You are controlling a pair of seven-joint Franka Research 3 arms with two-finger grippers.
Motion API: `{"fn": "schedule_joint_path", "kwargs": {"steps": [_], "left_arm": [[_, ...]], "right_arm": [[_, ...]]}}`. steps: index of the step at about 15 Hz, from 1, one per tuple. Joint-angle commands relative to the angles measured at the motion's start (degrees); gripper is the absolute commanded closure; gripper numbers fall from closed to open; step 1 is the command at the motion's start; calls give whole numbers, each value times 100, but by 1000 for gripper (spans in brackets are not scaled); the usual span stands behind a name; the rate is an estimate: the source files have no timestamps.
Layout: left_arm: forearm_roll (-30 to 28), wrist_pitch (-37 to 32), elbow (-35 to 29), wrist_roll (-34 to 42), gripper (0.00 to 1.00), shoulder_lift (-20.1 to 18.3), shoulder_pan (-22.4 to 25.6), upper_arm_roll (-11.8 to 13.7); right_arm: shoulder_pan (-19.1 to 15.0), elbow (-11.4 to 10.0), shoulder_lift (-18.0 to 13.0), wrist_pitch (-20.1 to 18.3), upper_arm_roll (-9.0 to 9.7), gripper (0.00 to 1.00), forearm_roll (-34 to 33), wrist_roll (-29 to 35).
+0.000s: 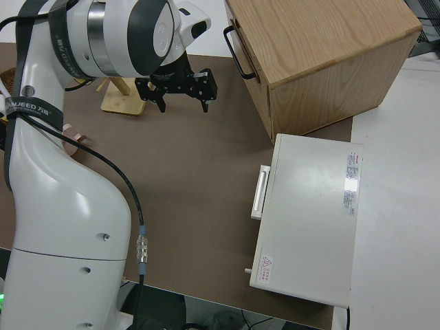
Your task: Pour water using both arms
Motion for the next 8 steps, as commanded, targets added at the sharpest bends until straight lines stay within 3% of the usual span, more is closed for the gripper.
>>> {"fn": "schedule_joint_path", "kwargs": {"steps": [1, 8], "left_arm": [[83, -210, 206, -79, 1000, 64, 6, -13], [171, -324, 294, -79, 1000, 161, 15, -13]], "right_arm": [[-43, -145, -118, 21, 18, 9, 106, -84], [-43, -145, -118, 21, 18, 9, 106, -84]]}}
